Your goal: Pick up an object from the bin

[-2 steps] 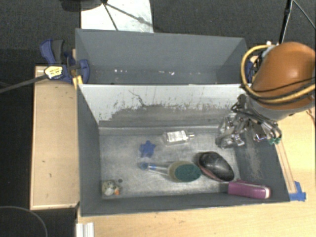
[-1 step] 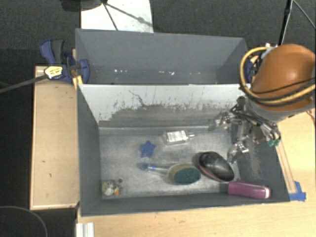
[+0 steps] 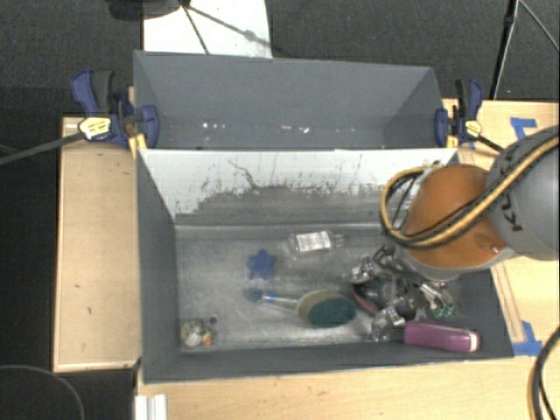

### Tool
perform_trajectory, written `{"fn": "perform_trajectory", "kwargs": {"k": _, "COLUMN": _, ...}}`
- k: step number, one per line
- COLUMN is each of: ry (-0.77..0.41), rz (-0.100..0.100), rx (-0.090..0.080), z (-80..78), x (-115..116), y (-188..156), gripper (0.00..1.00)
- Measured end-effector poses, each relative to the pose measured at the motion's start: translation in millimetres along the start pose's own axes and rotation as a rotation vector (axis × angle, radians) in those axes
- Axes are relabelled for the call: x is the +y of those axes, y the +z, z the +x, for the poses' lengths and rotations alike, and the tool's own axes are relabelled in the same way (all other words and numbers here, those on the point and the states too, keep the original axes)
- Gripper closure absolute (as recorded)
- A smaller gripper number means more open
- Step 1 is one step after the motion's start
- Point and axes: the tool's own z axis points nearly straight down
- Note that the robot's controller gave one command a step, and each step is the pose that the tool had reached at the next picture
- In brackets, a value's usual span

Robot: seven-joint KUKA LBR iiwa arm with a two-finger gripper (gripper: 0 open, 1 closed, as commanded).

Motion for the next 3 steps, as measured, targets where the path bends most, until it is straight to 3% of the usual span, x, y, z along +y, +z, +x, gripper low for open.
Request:
{"fn": "perform_trajectory", "kwargs": {"k": 1, "ry": -0.004, "rz": 0.003, "rx": -0.008, "z": -2.6, "x": -1, "y": -4, "gripper": 1.0}}
{"fn": "perform_trajectory", "kwargs": {"k": 2, "ry": -0.006, "rz": 0.004, "rx": -0.008, "z": -2.5, "x": -1, "y": -4, "gripper": 0.0}}
{"fn": "perform_trajectory", "kwargs": {"k": 3, "ry": -0.19, "rz": 0.011, "rx": -0.03, "z": -9.5, "x": 75, "y": 9, "gripper": 0.0}}
